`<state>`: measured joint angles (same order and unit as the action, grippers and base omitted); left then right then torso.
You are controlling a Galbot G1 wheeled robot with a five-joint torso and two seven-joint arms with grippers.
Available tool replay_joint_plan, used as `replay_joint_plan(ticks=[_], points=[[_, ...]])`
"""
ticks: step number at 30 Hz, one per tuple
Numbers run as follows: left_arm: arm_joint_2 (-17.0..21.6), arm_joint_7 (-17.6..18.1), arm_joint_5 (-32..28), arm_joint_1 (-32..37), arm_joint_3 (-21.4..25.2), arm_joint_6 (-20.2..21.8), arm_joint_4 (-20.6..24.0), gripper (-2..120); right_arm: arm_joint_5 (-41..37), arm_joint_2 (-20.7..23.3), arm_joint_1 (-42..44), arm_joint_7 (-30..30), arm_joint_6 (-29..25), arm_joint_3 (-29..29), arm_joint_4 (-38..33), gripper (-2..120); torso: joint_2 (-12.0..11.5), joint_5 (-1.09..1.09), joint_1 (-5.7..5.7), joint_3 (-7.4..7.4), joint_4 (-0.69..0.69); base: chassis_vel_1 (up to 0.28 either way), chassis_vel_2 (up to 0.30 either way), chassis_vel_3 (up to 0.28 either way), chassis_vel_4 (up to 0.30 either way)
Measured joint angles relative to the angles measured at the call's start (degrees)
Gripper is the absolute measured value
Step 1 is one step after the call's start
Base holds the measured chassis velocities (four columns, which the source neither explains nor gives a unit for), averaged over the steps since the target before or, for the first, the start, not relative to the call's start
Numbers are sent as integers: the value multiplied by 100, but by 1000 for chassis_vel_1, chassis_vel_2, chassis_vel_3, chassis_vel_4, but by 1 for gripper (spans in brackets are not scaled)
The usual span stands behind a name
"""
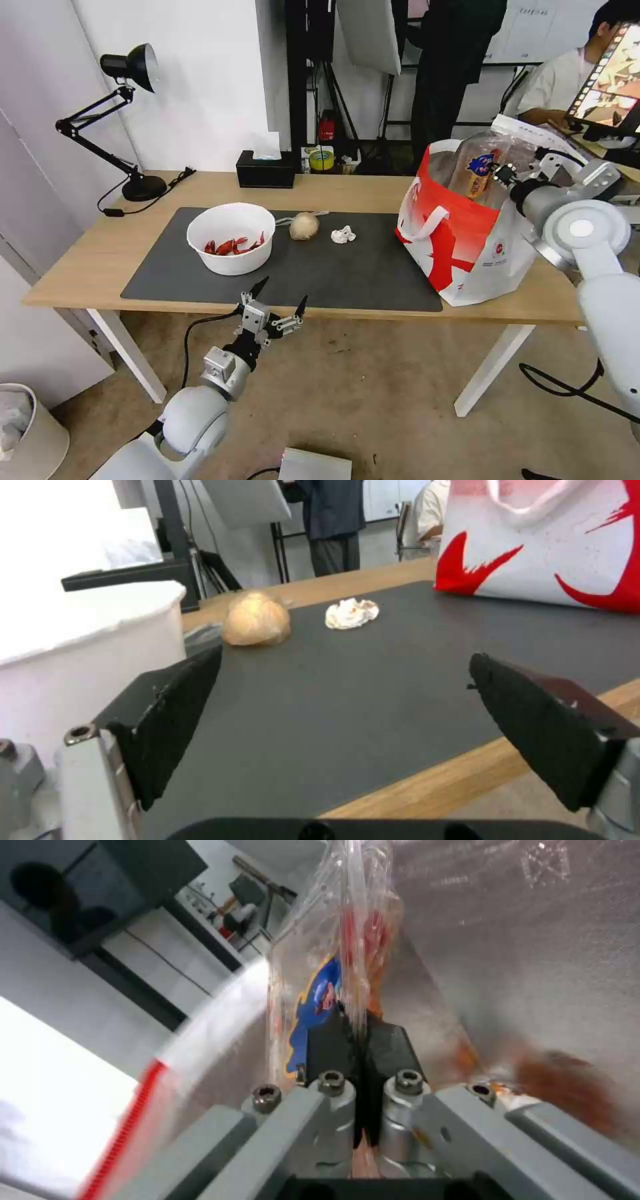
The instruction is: Pick up the trash from the table and place it into the takeout bag.
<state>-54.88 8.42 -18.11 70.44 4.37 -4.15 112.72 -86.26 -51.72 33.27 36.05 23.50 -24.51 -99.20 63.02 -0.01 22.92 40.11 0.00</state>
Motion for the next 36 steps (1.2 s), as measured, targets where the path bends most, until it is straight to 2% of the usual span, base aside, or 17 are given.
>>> replay_joint_plan(ticks=[4,7,8,9,11,14,15,18,22,23,26,27,30,31,33,34,36], points=[[3,0,0,-5,-7,0,-21,100,-298,-13,-145,266,14,-5,23,0,0,0,0,0,0,0,0,0,0],[21,-1,-1,-17,-19,0,-34,100,-1233,-14,-318,530,215,-144,29,14,0,0,0,0,0,0,0,0,0],[21,-1,-1,-17,-19,0,-34,100,-1233,-14,-318,530,215,-144,29,14,0,0,0,0,0,0,0,0,0],[32,-1,-4,-28,-20,0,-35,100,-1351,-8,-338,540,265,-157,27,21,0,0,0,0,-1,0,0,0,0],[37,-1,-5,-34,-21,0,-35,100,-1381,-5,-346,548,297,-157,25,25,0,0,0,0,-1,0,0,0,0],[50,-1,-7,-48,-25,0,-37,100,-1407,-2,-365,560,381,-151,20,39,0,1,0,0,-1,0,0,0,0],[50,-1,-7,-48,-25,0,-37,100,-1407,-2,-365,560,381,-151,20,39,0,1,0,0,-1,0,0,0,0],[45,-1,-7,-33,-27,0,-39,100,-1368,-2,-366,538,419,-138,19,54,0,1,0,0,-1,0,0,0,0],[45,-1,-7,-31,-27,0,-39,100,-1253,12,-354,390,460,-132,-18,62,0,1,0,0,0,0,0,0,0],[45,-1,-10,-39,-22,0,-39,100,-968,44,-308,65,471,-112,-80,70,0,1,0,0,-1,0,0,0,0],[70,-1,-21,-101,-4,0,-51,100,-282,190,-196,-721,279,54,-248,82,0,1,0,0,-1,0,0,0,0],[70,-1,-21,-101,-4,0,-51,100,-282,190,-196,-721,279,54,-248,82,0,1,0,0,-1,0,0,0,0],[130,-1,-73,-190,1,1,-54,100,640,478,-102,-2054,-332,364,-485,97,0,1,0,0,0,0,0,0,0],[130,-1,-73,-190,1,1,-54,100,640,478,-102,-2054,-332,364,-485,97,0,1,0,0,0,0,0,0,0],[148,-1,-101,-212,10,2,-54,100,1027,668,-32,-2714,-637,481,-684,100,0,0,0,0,0,0,0,0,0],[148,-1,-101,-212,10,2,-54,100,1027,668,-32,-2714,-637,481,-684,100,0,0,0,0,0,0,0,0,0],[167,-1,-122,-218,39,2,-51,100,1503,957,200,-3554,-870,557,-975,100,0,-1,0,-1,1,0,0,0,0]])
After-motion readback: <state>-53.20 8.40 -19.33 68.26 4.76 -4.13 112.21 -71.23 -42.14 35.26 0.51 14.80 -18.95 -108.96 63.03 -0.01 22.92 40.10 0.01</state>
